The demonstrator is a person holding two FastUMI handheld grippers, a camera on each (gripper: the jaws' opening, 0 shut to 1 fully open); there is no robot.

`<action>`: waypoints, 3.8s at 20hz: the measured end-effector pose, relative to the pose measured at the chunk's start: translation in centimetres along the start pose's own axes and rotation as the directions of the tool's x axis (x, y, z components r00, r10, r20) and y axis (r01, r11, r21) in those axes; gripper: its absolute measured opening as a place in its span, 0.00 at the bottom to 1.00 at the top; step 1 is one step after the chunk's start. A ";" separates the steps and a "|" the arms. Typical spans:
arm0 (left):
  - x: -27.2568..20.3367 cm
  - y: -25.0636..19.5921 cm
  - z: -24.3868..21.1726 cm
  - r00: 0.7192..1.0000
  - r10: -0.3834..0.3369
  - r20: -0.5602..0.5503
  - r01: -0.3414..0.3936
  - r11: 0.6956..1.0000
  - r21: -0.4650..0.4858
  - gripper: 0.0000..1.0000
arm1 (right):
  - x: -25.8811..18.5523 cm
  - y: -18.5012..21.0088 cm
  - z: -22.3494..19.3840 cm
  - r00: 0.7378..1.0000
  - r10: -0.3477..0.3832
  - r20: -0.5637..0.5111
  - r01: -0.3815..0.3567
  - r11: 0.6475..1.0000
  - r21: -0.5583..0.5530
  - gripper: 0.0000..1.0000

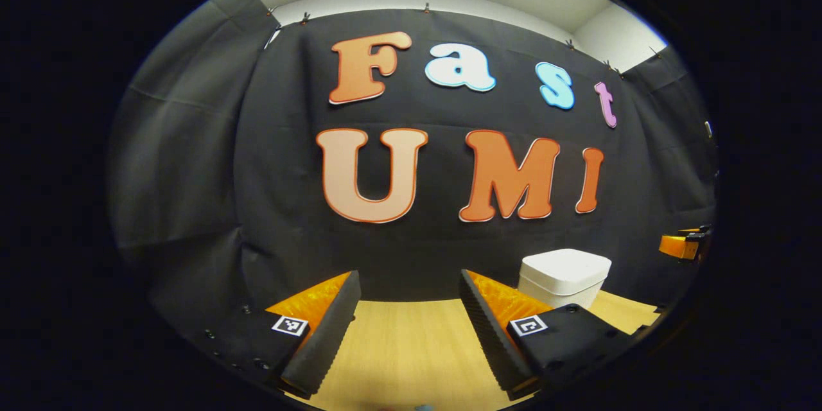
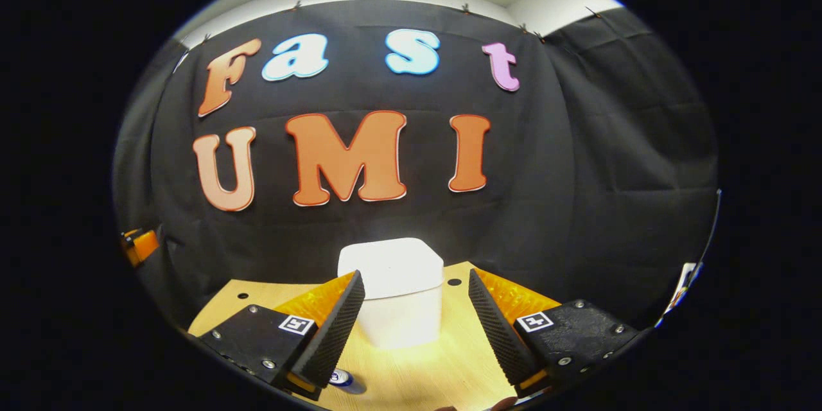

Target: Press the lid of the desktop garbage bin to open it, pick up the crumpled paper on the desktop and throw it into the bin, then pick up the pop can on the desktop and drop it into the bin, and finally close the garbage bin lid.

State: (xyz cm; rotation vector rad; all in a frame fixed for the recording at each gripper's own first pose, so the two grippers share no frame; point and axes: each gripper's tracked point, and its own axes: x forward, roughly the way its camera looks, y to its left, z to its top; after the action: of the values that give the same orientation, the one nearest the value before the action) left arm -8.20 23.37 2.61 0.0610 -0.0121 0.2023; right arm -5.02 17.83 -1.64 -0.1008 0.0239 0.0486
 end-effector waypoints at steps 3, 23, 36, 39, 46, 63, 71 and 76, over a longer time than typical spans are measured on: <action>0.0 2.4 0.1 1.000 0.022 -0.003 -0.022 1.000 -0.001 0.98 | -0.7 2.5 0.2 0.999 0.034 -0.002 -0.034 0.999 -0.012 0.98; 1.8 3.4 1.6 0.996 0.082 0.015 -0.083 0.996 0.030 0.98 | 2.1 2.0 0.3 0.990 0.098 -0.104 -0.107 0.991 -0.079 0.96; 2.5 4.8 1.3 0.994 0.106 0.007 -0.106 0.994 0.034 0.96 | 3.8 2.8 -1.0 0.975 0.118 -0.189 -0.131 0.990 -0.058 0.08; 2.7 4.8 1.1 0.994 0.107 0.007 -0.107 0.994 0.034 0.98 | 4.8 2.8 -1.5 0.964 0.127 -0.233 -0.144 0.988 -0.057 0.01; 2.8 5.2 0.2 0.993 0.116 -0.001 -0.116 0.992 0.042 0.98 | 8.9 2.9 -2.0 0.914 0.142 -0.380 -0.196 0.975 -0.107 0.01; 2.3 7.1 -1.9 0.982 0.186 -0.045 -0.183 0.981 0.064 0.98 | 21.3 5.1 -6.3 0.734 0.119 -0.668 -0.306 0.937 -0.169 0.01; 1.6 8.1 -3.0 0.973 0.223 -0.064 -0.220 0.974 0.055 0.98 | 21.4 3.6 -8.5 0.678 0.077 -0.731 -0.305 0.934 -0.185 0.01; 0.9 8.1 -3.5 0.971 0.230 -0.065 -0.228 0.973 0.035 0.98 | 21.9 3.1 -8.5 0.696 0.076 -0.714 -0.280 0.944 -0.172 0.01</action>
State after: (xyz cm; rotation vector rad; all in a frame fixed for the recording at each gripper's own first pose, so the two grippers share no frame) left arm -8.89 31.65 -0.42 0.0799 0.0525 0.4353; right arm 16.51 21.11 -10.95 -0.3912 0.8070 0.2116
